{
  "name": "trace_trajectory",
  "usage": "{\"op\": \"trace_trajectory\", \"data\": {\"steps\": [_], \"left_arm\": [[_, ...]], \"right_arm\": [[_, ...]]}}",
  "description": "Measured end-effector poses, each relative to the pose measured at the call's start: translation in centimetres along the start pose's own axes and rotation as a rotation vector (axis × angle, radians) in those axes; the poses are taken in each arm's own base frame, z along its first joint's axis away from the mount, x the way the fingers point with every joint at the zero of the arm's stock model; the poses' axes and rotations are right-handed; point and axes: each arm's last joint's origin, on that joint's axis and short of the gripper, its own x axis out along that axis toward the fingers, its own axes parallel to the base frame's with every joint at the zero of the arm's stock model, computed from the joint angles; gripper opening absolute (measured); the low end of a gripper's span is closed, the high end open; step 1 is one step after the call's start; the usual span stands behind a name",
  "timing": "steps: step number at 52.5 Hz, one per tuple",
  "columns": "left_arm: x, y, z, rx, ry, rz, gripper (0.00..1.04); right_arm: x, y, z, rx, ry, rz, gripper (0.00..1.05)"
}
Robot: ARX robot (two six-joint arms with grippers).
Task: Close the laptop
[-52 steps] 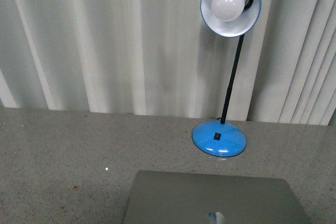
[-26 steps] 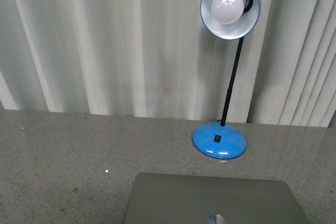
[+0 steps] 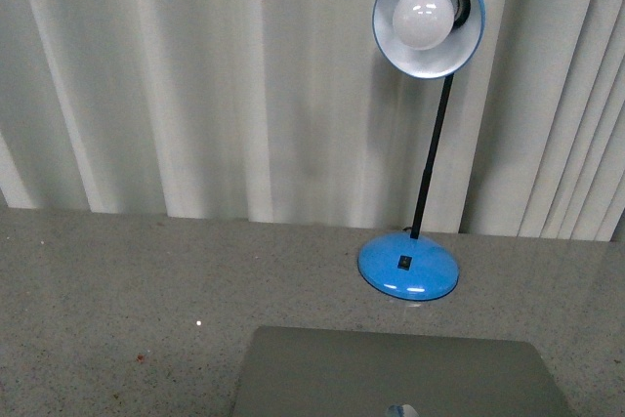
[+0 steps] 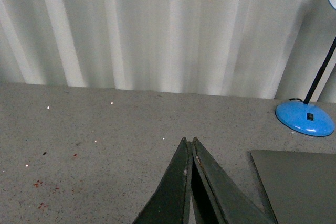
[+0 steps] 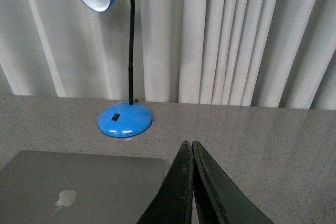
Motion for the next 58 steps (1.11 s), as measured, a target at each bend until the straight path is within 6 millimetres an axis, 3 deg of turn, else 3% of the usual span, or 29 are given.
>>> {"op": "trace_trajectory", "data": {"steps": [4, 17, 29, 58], "left_arm": [[0.00, 0.00, 0.00, 0.000, 0.000, 0.000, 0.07], [0.00, 0.00, 0.00, -0.001, 0.000, 0.000, 0.48], [0.00, 0.00, 0.00, 0.000, 0.000, 0.000, 0.99], [0.00, 0.00, 0.00, 0.000, 0.000, 0.000, 0.98]], "right_arm": [[0.00, 0.00, 0.00, 0.000, 0.000, 0.000, 0.08], [0.00, 0.00, 0.00, 0.000, 0.000, 0.000, 0.49], [0.00, 0.00, 0.00, 0.000, 0.000, 0.000, 0.98], [0.00, 0.00, 0.00, 0.000, 0.000, 0.000, 0.97]]}}
